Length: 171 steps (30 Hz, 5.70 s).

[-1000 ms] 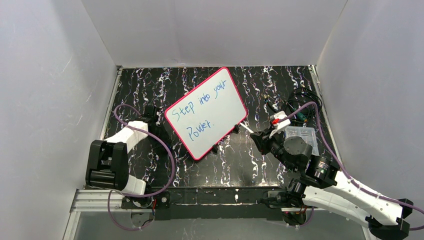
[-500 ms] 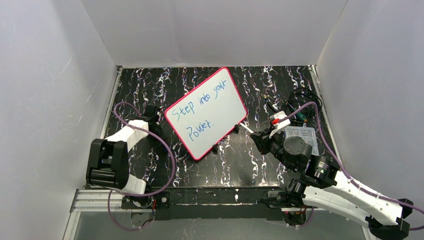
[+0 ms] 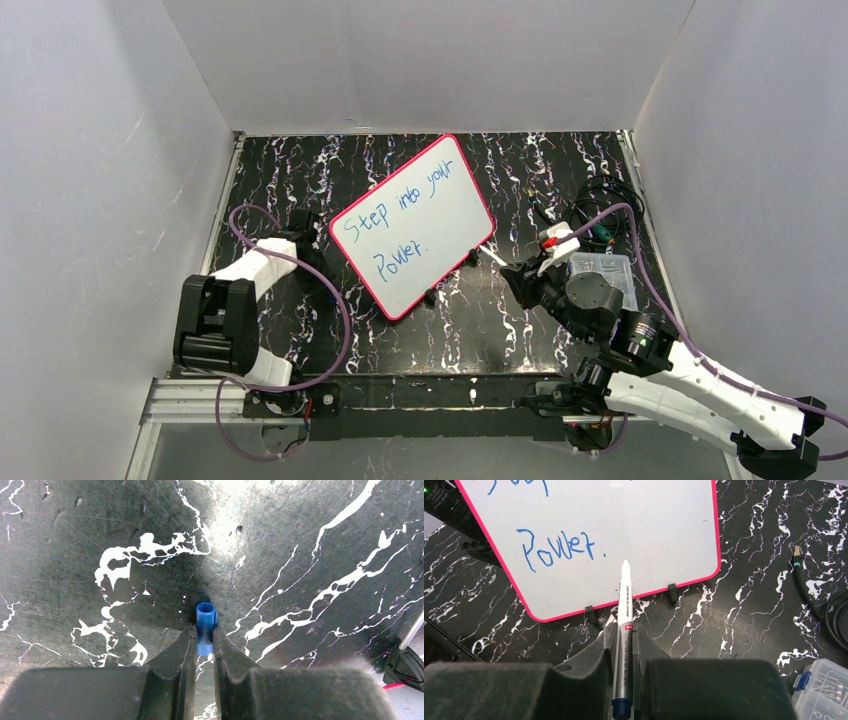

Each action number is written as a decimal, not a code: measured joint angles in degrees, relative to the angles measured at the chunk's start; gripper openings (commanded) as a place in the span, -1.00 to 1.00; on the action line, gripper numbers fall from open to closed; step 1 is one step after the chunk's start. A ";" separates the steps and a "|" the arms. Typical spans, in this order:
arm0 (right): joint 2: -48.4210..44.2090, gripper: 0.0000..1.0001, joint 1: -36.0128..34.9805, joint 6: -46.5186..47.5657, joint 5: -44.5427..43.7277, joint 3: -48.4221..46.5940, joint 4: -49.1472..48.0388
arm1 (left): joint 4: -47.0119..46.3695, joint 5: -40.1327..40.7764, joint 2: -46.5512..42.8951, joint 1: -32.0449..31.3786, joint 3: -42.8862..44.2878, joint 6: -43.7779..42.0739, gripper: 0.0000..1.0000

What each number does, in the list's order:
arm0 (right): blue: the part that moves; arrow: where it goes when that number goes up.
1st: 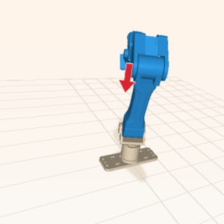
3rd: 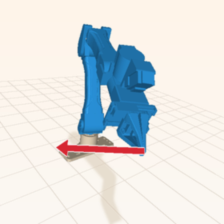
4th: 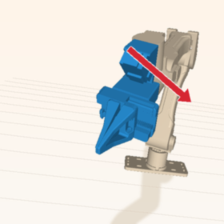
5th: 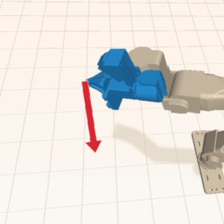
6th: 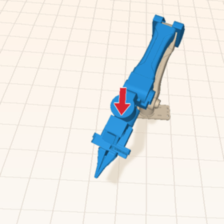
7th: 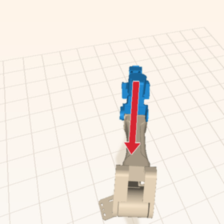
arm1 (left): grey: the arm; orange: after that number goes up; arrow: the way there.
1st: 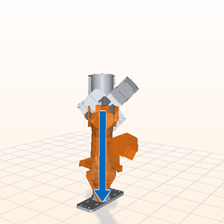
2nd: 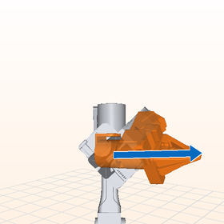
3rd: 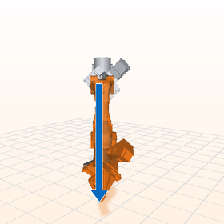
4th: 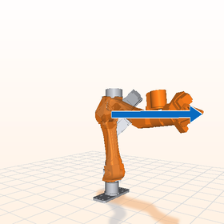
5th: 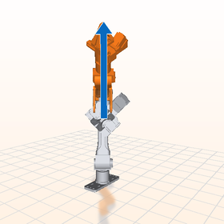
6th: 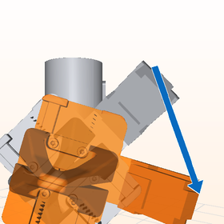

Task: Write a sentence on the whiteboard
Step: Close the whiteboard marker at the center of the board.

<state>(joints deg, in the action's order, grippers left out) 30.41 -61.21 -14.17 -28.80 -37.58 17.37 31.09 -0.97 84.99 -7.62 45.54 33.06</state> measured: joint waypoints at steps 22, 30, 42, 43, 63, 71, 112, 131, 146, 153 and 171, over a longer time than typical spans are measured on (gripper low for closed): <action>2.82 -0.97 0.00 -0.31 2.54 -0.09 0.00 | 10.62 13.33 -35.65 0.42 12.46 -9.29 -1.00; 8.94 -0.97 0.00 -2.05 4.26 -4.98 2.29 | 10.14 1.92 -35.67 -0.37 26.86 -20.13 -1.00; 21.33 -0.97 8.22 -0.59 8.46 -16.92 12.17 | 3.52 -25.16 -29.86 -15.85 29.68 -29.33 -1.00; 21.33 -0.97 10.56 -0.13 10.86 -17.92 12.85 | 3.32 -27.28 -29.55 -17.35 28.59 -30.40 -1.00; 32.15 -0.97 16.96 1.11 59.65 -29.94 20.98 | -2.40 -35.74 -32.33 -35.78 0.37 -35.54 -1.00; 34.25 -0.97 16.96 0.76 67.95 -28.94 21.29 | -5.62 -37.38 -32.26 -37.18 -0.20 -34.77 -1.00; 36.87 -0.97 16.96 1.07 71.04 -26.34 21.53 | -6.40 -37.42 -32.26 -38.88 -0.20 -34.58 -1.00; 42.45 -0.97 12.02 1.90 72.94 -24.96 19.26 | -4.92 -36.65 -31.19 -41.66 -0.20 -35.43 -1.00; 41.20 -0.97 11.93 -2.47 74.99 -20.11 12.81 | -4.02 -34.36 -31.19 -43.78 -0.20 -33.73 -1.00; 40.83 -0.97 11.91 -3.63 75.30 -18.75 11.37 | -4.00 -34.18 -30.62 -44.02 -0.22 -32.20 -1.00; 40.09 -0.97 11.45 -5.40 74.79 -16.92 9.03 | -4.09 -33.99 -29.92 -44.37 -0.22 -31.01 -1.00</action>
<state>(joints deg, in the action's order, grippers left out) 70.50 -49.76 -19.57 46.00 -54.50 26.39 27.00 -34.96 55.07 -51.99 45.32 2.04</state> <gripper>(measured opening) 0.208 0.109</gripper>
